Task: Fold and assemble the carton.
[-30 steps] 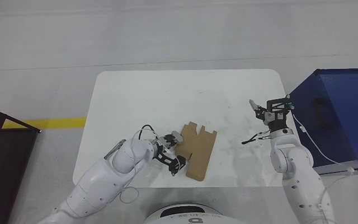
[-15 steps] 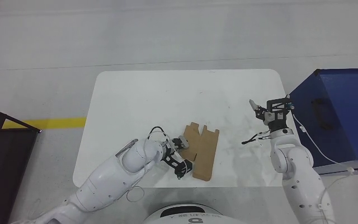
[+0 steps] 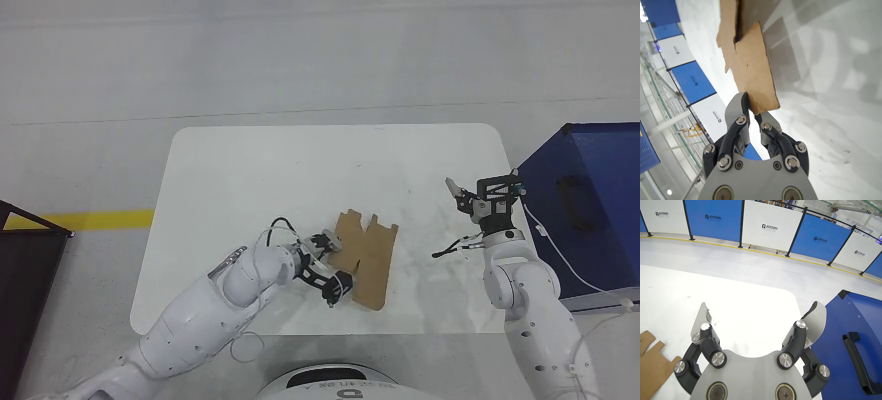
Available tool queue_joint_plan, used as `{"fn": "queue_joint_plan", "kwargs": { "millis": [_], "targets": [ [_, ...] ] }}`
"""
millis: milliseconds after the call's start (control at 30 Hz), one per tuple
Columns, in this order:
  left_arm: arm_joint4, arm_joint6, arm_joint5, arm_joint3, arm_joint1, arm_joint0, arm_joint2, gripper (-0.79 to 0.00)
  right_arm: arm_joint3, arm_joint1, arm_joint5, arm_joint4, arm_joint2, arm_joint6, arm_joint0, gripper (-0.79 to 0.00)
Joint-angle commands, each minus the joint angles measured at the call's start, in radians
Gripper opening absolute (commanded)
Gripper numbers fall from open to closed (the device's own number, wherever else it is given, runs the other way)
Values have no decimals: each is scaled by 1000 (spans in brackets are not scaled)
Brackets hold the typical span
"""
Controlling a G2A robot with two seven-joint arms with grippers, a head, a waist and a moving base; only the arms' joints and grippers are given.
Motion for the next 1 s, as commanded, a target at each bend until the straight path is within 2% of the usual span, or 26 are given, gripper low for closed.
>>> {"fn": "queue_joint_plan", "kwargs": {
  "millis": [0, 133, 300, 367, 600, 733, 867, 967],
  "targets": [
    [-97, -17, 40, -5, 2, 25, -57, -785, 0, 0, 0, 0, 0, 0, 0, 0],
    [-258, -8, 95, -14, 9, 72, -158, -785, 0, 0, 0, 0, 0, 0, 0, 0],
    [-350, -12, 116, -17, 18, 115, -235, -785, 2, 0, 1, -10, 0, 4, 0, 0],
    [-368, -29, 114, -18, 18, 121, -245, -785, -1, 4, 18, -137, -15, 50, 5, 0],
    [-405, -153, 92, -40, 1, 83, -219, -785, -35, 8, -244, -261, -158, 38, 70, 0],
    [-402, -238, 90, -53, -9, 71, -198, -785, -16, 6, -317, -260, -197, 34, 116, 0],
    [-413, -315, 83, -44, -16, 66, -196, -785, -16, 10, -432, -213, -202, -62, 119, 0],
    [-442, -332, 89, -33, -19, 64, -204, -785, -15, 17, -528, -191, -188, -131, 112, 0]
  ]
}}
